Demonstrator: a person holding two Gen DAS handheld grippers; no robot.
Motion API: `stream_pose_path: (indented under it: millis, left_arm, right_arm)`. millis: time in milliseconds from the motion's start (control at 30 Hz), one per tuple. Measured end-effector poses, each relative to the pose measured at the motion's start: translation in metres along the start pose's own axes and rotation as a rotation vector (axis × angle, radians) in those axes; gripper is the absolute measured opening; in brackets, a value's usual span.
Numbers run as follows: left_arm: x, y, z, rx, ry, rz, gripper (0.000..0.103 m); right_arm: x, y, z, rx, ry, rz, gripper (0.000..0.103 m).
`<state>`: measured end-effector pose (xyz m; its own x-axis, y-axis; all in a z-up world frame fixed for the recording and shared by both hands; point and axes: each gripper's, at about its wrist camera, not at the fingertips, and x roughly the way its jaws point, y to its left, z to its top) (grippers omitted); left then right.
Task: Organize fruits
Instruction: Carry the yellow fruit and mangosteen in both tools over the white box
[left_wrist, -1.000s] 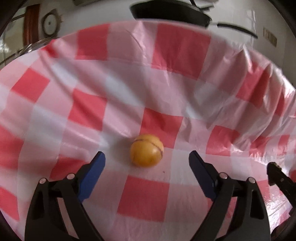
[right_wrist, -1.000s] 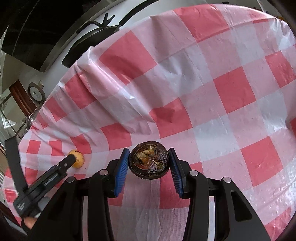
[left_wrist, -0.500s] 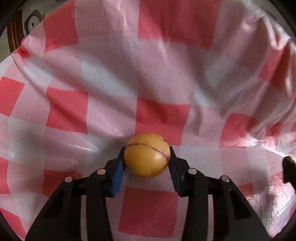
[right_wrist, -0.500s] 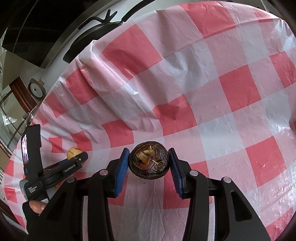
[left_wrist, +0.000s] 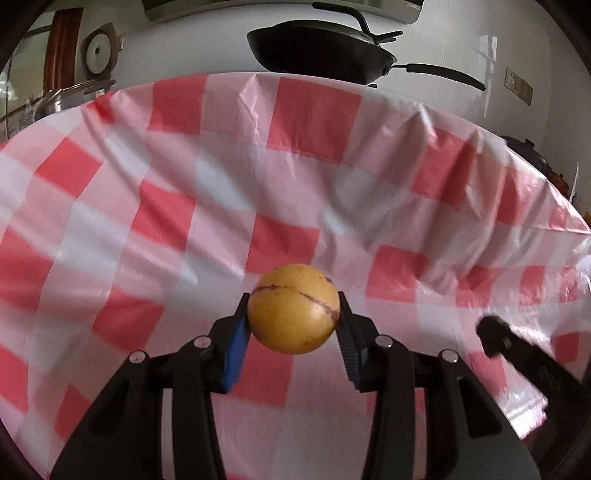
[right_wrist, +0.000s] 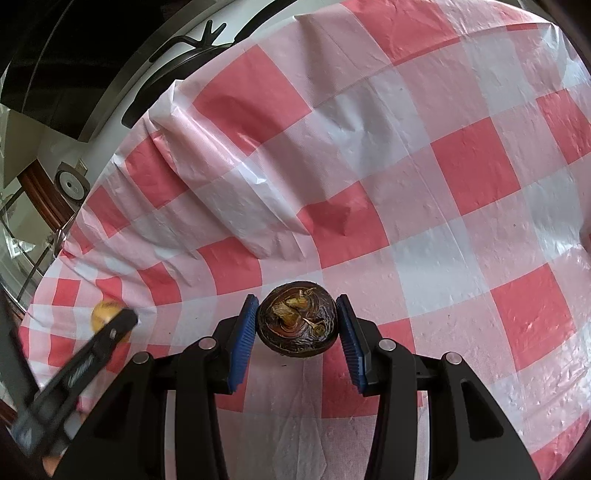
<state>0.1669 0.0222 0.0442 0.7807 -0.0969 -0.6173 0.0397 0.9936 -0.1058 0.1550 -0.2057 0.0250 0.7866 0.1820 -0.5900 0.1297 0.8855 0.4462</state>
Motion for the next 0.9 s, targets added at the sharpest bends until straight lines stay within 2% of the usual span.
stream_pose_path:
  millis: [167,467,533,633,900]
  left_arm:
    - [-0.038,0.013,-0.026,-0.046,-0.001,-0.007,0.044]
    - [-0.082,0.034,-0.063,-0.118,0.029,-0.040,0.044]
    - [-0.089,0.036,-0.069,-0.115,0.028,-0.043,0.044]
    - [-0.094,0.036,-0.072,-0.106,0.012,-0.033,0.044]
    - [-0.117,0.034,-0.080,-0.097,0.004,-0.064,0.044]
  right_arm:
    - [0.000,0.001,0.000,-0.007,-0.004,-0.005,0.043]
    - [-0.004,0.004,-0.001,-0.024,-0.023,-0.021,0.043]
    - [-0.011,0.006,-0.005,-0.038,-0.030,-0.025,0.043]
    - [-0.029,0.005,-0.018,-0.007,-0.013,0.028,0.043]
    - [-0.096,0.007,-0.070,-0.047,-0.013,0.085,0.043]
